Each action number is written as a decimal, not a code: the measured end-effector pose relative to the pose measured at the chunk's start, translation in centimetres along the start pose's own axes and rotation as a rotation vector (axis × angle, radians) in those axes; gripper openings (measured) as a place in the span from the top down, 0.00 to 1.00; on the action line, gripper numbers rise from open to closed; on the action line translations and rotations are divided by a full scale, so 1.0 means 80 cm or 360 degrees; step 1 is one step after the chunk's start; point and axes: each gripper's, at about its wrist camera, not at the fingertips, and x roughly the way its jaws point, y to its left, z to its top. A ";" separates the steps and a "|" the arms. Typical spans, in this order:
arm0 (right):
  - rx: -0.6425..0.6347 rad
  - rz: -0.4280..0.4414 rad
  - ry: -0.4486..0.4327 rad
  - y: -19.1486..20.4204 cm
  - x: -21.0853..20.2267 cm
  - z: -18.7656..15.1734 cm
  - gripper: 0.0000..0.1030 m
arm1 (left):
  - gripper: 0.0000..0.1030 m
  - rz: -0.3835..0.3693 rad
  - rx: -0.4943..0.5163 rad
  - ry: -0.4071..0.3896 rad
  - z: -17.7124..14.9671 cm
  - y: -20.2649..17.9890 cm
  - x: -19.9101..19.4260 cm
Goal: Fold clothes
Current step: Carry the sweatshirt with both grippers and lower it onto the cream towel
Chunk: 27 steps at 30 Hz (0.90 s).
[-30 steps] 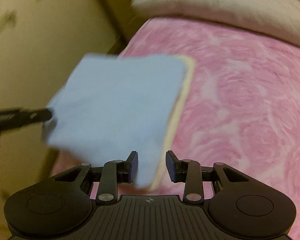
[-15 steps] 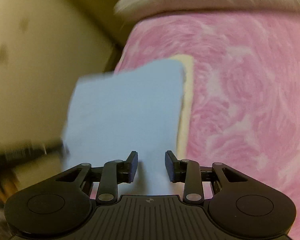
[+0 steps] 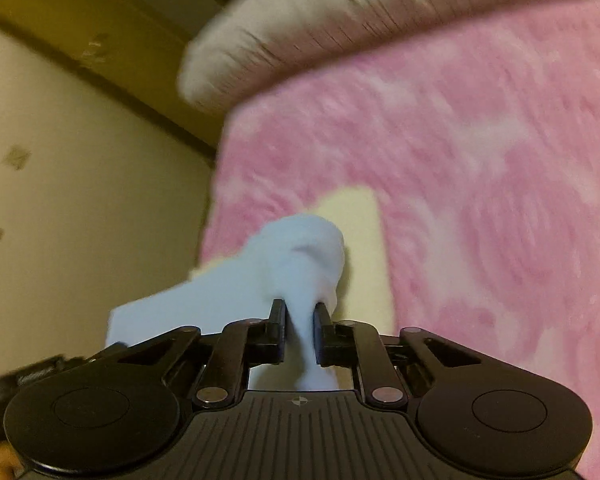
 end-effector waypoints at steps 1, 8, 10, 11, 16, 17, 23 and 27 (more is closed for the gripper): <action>-0.0004 -0.0010 -0.0034 -0.001 0.001 -0.004 0.89 | 0.94 0.0017 0.0016 0.0007 -0.001 0.002 0.007; -0.0020 -0.0199 0.0053 -0.003 0.007 0.000 0.71 | 0.87 0.0168 0.0119 -0.0077 -0.008 -0.009 -0.011; -0.0132 -0.0263 -0.0007 0.006 -0.017 0.004 0.71 | 0.89 0.0171 0.0188 -0.0148 -0.009 -0.023 -0.036; -0.0187 -0.0291 -0.0031 0.012 -0.029 0.005 0.71 | 0.90 0.0172 0.0224 -0.0183 -0.009 -0.029 -0.049; -0.0468 -0.0290 0.0097 0.040 -0.078 -0.039 0.81 | 0.93 0.0141 0.0299 -0.0033 -0.060 -0.048 -0.083; -0.0526 -0.0283 0.0123 0.046 -0.082 -0.051 0.83 | 0.93 0.0159 0.0305 0.0013 -0.070 -0.048 -0.077; -0.0758 -0.0367 0.0327 0.057 -0.026 -0.105 0.83 | 0.95 0.0342 0.0292 0.0134 -0.085 -0.041 -0.031; -0.0765 -0.0353 0.0285 0.074 -0.054 -0.099 0.83 | 0.94 0.0393 0.0314 0.0158 -0.084 -0.057 -0.060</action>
